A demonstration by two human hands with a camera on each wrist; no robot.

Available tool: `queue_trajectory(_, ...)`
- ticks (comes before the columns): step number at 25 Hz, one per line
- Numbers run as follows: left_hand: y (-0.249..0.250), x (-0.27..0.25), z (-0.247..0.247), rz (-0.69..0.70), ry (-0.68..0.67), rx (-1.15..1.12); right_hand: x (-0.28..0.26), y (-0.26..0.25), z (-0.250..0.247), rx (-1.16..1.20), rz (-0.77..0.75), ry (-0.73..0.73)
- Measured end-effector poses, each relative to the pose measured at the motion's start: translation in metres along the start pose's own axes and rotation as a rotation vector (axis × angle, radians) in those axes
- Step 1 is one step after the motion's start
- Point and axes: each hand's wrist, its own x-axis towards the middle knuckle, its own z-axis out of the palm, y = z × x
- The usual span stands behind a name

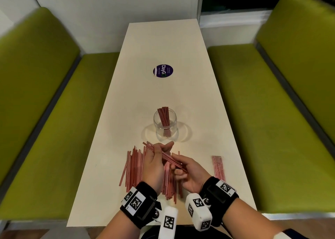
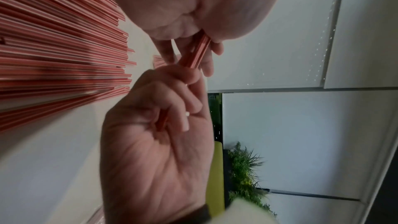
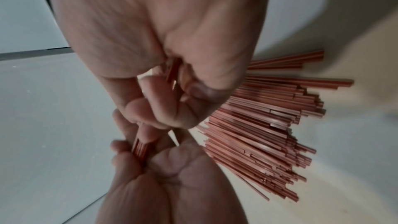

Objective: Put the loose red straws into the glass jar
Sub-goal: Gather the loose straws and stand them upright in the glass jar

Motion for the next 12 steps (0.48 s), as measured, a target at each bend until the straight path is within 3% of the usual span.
queue_trajectory(5, -0.001, 0.002, -0.008, -0.114, -0.096, 0.021, 0.000, -0.003, -0.001, -0.045, -0.085, -0.016)
queue_trajectory(8, 0.015, 0.017, -0.027, -0.047, 0.001, -0.064, -0.004, -0.009, -0.013, -0.139, -0.124, -0.075)
queue_trajectory(10, 0.024, 0.022, -0.033, 0.021, 0.032, 0.028, -0.007, -0.010, -0.014, -0.207, -0.134, -0.089)
queue_trajectory(12, 0.026, 0.016, -0.025, 0.049, -0.073, 0.253, -0.007, -0.008, -0.008, -0.285, -0.154, -0.078)
